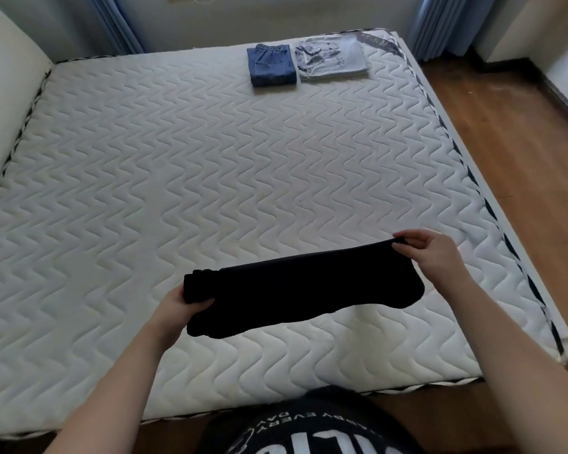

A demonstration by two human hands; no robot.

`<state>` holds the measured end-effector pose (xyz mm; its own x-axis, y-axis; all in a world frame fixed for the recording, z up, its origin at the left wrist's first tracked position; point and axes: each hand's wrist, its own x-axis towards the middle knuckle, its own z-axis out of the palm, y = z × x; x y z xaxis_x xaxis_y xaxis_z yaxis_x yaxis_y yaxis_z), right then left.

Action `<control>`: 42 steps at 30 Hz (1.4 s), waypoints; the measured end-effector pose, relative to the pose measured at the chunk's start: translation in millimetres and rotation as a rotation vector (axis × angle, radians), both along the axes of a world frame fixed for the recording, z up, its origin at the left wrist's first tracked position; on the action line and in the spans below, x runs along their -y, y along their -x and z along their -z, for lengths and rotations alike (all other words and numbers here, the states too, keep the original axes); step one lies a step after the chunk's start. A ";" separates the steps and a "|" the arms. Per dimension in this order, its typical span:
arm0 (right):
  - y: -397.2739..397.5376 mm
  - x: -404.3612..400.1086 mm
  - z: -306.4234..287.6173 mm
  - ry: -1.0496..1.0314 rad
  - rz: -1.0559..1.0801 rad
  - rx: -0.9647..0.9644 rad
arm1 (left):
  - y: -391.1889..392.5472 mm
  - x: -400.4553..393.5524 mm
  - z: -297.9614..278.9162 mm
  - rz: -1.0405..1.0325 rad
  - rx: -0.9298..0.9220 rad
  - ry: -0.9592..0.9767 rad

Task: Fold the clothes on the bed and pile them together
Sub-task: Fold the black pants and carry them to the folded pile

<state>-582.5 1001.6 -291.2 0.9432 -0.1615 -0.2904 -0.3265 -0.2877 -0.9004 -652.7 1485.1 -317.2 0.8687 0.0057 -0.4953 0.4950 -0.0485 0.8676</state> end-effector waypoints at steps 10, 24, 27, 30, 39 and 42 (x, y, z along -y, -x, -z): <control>5.0 -135.2 44.2 0.311 -0.009 -0.029 | 42.1 -102.2 78.2 -0.071 -0.210 0.021; -117.3 -326.7 172.1 0.511 -0.414 -0.102 | 43.2 -240.2 176.2 -0.219 -0.280 -0.261; -151.5 -364.3 209.0 0.549 -0.467 -0.096 | 20.7 -271.3 204.6 -0.250 -0.294 -0.293; -181.6 -392.5 243.2 0.584 -0.504 -0.067 | -1.1 -294.2 234.8 -0.292 -0.305 -0.318; -232.1 -430.8 320.0 0.741 -0.564 -0.071 | -31.0 -310.6 305.4 -0.250 -0.322 -0.552; -232.4 -433.9 331.1 0.766 -0.583 -0.113 | -30.5 -301.7 308.9 -0.238 -0.258 -0.687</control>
